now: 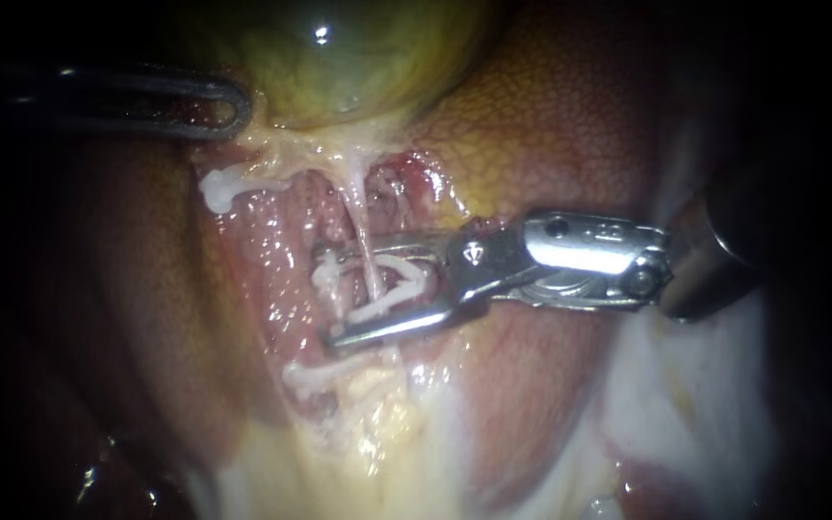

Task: Clipping first clip right tube

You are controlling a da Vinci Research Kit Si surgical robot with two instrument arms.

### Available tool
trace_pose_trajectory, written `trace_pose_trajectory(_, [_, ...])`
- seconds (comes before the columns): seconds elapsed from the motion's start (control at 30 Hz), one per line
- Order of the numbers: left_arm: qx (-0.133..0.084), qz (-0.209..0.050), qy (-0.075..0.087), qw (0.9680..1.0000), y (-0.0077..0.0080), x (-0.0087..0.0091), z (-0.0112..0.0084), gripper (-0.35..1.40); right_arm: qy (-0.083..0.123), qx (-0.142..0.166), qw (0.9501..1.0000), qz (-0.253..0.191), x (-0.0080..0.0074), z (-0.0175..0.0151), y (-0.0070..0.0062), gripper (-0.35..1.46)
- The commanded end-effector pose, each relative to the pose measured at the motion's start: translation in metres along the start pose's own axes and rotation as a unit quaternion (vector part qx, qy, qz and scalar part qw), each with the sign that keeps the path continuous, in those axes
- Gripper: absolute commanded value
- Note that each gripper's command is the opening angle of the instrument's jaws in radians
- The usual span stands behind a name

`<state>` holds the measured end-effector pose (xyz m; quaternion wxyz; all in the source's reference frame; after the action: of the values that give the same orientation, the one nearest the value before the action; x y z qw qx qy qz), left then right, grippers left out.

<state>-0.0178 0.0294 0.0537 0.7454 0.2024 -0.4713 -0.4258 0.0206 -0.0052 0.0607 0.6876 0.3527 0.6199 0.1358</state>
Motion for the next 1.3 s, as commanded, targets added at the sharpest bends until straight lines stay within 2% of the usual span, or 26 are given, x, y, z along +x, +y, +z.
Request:
trace_pose_trajectory(0.03, [0.0,0.0,0.0,1.0,0.0,0.0,0.0,-0.35,-0.001,0.006,1.0,0.002,-0.0002,0.0001,-0.0003,0.43])
trace_pose_trajectory(0.27, [0.0,0.0,0.0,1.0,0.0,0.0,0.0001,-0.35,-0.006,0.026,0.9995,0.019,-0.0011,0.0008,-0.0014,0.42])
trace_pose_trajectory(0.63, [0.0,0.0,0.0,1.0,0.0,0.0001,0.0,-0.35,-0.012,0.047,0.9984,0.03,-0.0015,0.0008,-0.0017,0.41])
trace_pose_trajectory(0.73, [0.0,0.0,0.0,1.0,0.0,0.0001,0.0,-0.35,0.001,0.068,0.9964,0.051,-0.0015,0.0008,-0.0019,0.41])
trace_pose_trajectory(0.87, [0.0,0.0,0.0,1.0,0.0,0.0001,0.0,-0.35,0.038,0.102,0.9905,0.083,-0.0013,0.0009,-0.0023,0.41])
trace_pose_trajectory(1.13, [0.0,0.0,0.0,1.0,0.0,0.0001,0.0,-0.35,0.07,0.148,0.9804,0.11,-0.0002,0.0011,-0.0037,0.41])
trace_pose_trajectory(1.3, [0.0,0.0,0.0,1.0,0.0,0.0001,0.0,-0.35,0.08,0.157,0.9779,0.112,0.0009,0.0011,-0.0043,0.4])
